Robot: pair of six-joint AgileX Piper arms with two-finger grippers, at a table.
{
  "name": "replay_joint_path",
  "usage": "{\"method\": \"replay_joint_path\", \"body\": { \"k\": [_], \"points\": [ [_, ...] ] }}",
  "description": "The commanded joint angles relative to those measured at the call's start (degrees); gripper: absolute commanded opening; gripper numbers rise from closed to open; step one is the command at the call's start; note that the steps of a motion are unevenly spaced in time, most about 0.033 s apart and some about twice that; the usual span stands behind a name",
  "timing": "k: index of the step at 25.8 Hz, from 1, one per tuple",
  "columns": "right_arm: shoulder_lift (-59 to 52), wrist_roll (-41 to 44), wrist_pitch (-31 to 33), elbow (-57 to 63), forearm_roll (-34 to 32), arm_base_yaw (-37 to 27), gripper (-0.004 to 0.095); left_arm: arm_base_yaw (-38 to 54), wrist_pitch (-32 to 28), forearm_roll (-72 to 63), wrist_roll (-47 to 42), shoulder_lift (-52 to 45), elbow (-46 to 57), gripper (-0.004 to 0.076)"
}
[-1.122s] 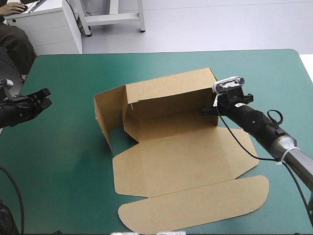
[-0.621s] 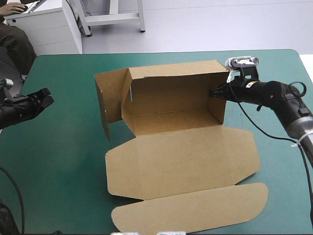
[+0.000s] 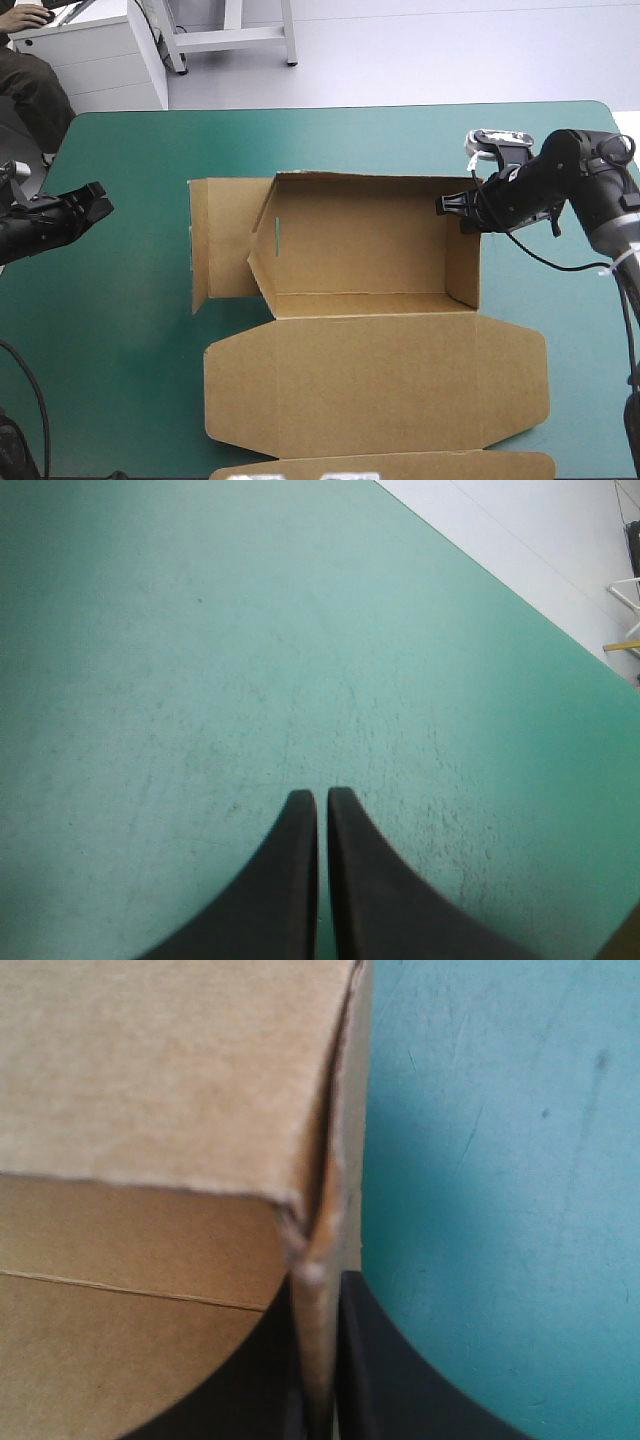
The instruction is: Fold the box
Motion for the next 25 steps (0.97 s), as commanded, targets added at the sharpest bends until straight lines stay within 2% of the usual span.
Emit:
{"method": "replay_joint_path", "body": {
  "k": [1,7,15,20,22,24,25],
  "points": [
    [0.76,-0.44,0.38,-2.14,0.64,-0.20,-0.0009,0.18,-0.29,-3.24,0.26,-2.02,-1.30,0.0013],
    [7.01,-2.17,-0.59,-2.14,0.64,-0.20,-0.0009,0.18,-0.83,-3.01,0.26,-2.02,-1.30,0.0013],
    [11.46,-3.00,-10.68,-2.14,0.38,-0.20,-0.0009,0.18,-1.82,-1.50,0.26,-2.02,-1.30,0.0001],
    [12.09,-7.82,-12.97,-2.14,1.26,-0.20,-0.0008,0.18,-2.57,-1.30,0.26,-2.02,-1.30,0.0000],
    [12.09,-9.57,-12.97,-2.14,2.18,-0.20,0.0033,0.18,-2.69,-1.30,0.26,-2.02,-1.30,0.0000],
    [12.09,-11.47,-12.64,-2.14,3.89,-0.20,0.0148,0.18,-2.77,-1.16,0.26,-2.02,-1.30,0.0000],
    [12.09,-12.58,-12.64,-2.14,4.59,-0.20,0.0278,0.18,-2.77,-0.87,0.26,-2.02,-1.30,0.0000]
  ]
}}
